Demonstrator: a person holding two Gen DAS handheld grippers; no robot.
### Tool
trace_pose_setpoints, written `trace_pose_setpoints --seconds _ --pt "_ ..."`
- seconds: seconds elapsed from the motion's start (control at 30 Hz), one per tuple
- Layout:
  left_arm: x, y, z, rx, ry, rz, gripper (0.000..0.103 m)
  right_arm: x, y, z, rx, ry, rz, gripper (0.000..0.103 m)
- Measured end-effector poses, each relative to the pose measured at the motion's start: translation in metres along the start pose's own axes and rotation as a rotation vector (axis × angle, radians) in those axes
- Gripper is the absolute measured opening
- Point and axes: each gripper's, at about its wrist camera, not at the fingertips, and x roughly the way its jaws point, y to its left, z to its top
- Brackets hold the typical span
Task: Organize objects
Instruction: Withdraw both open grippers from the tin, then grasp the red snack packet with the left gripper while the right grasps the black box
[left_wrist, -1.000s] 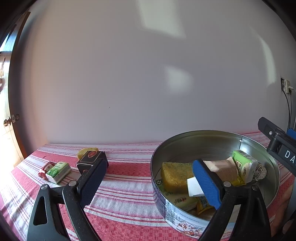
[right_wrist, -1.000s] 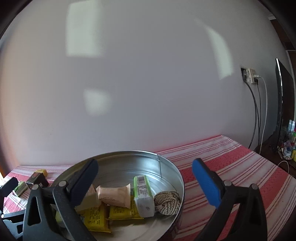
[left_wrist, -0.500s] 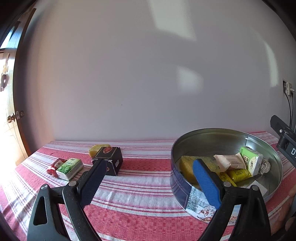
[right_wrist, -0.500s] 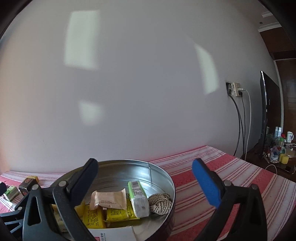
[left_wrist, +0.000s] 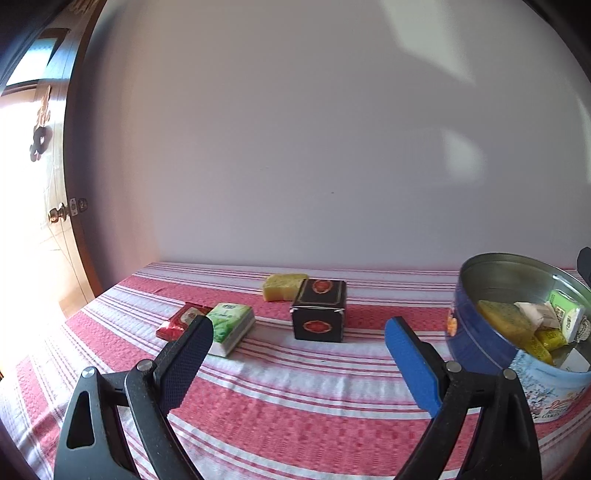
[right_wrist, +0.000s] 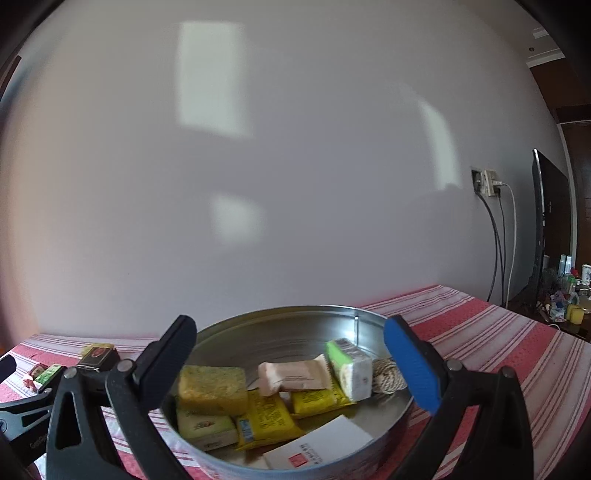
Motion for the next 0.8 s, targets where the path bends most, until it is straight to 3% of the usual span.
trace_pose_setpoints --seconds 0.43,0.8 --pt "0.030 0.083 0.002 -0.045 0.049 0.091 0.096 0.024 0.102 -0.015 -0.041 0.094 0.121 0.103" --pt "0.075 0.158 0.002 -0.164 0.188 0.157 0.096 0.075 0.183 -0.031 -0.130 0.268 0.189 0.103"
